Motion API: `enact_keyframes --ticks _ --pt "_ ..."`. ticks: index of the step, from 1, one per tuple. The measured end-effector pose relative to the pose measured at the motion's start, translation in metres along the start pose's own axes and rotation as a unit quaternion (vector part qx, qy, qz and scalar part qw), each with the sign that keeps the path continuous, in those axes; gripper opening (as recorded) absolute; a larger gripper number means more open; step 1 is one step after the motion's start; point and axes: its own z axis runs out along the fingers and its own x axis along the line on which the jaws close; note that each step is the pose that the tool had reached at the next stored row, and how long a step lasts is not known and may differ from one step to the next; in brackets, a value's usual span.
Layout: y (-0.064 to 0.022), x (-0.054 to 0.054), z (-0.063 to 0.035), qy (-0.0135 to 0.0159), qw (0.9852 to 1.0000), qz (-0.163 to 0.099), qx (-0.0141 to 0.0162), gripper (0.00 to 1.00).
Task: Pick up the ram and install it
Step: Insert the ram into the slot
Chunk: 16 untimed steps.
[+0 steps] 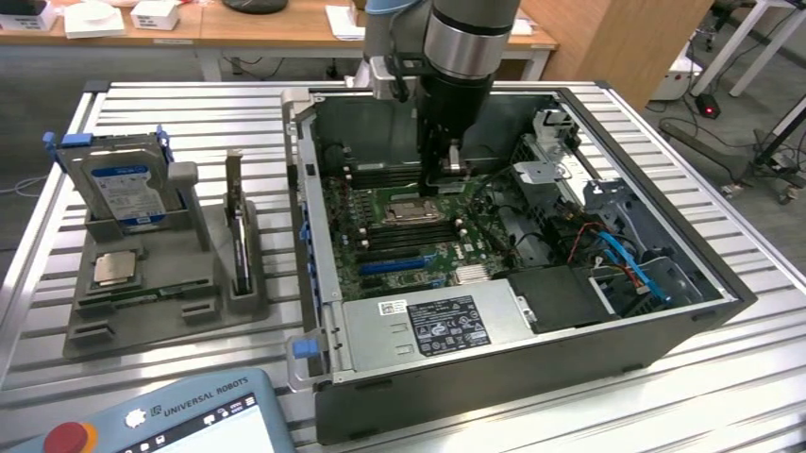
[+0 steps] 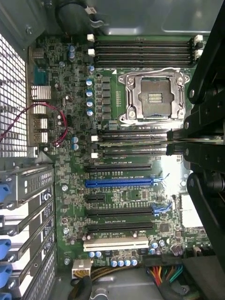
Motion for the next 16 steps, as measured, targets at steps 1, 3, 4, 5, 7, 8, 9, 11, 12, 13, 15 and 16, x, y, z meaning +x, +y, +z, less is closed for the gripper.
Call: enact_keyframes --ticks 1,3,4,5,7,8,9,11,12,13,15,16 --pt "0.0 0.0 0.0011 0.0008 1.0 0.0 0.0001 0.13" --pt "0.0 0.0 0.0031 0.0025 1.0 0.0 0.0001 0.13" --pt "0.0 0.0 0.0041 0.0033 1.0 0.0 0.0002 0.13" --pt "0.0 0.0 0.005 0.004 1.0 0.0 0.0002 0.13" --pt "0.0 0.0 0.0072 0.0056 1.0 0.0 0.0003 0.13" --pt "0.0 0.0 0.0083 0.0063 1.0 0.0 0.0003 0.13" --pt "0.0 0.0 0.0095 0.0071 1.0 0.0 0.0003 0.13" --pt "-0.0001 -0.001 0.0116 0.0085 1.0 0.0 0.0004 0.13" --pt "-0.0001 -0.001 0.0126 0.0091 1.0 0.0 0.0004 0.13" --pt "-0.0001 -0.001 0.0133 0.0095 1.0 0.0 0.0005 0.13" --pt "-0.0001 -0.001 0.0148 0.0097 1.0 0.0 0.0005 0.13" --pt "-0.0001 -0.001 0.0154 0.0097 1.0 0.0 0.0005 0.13"
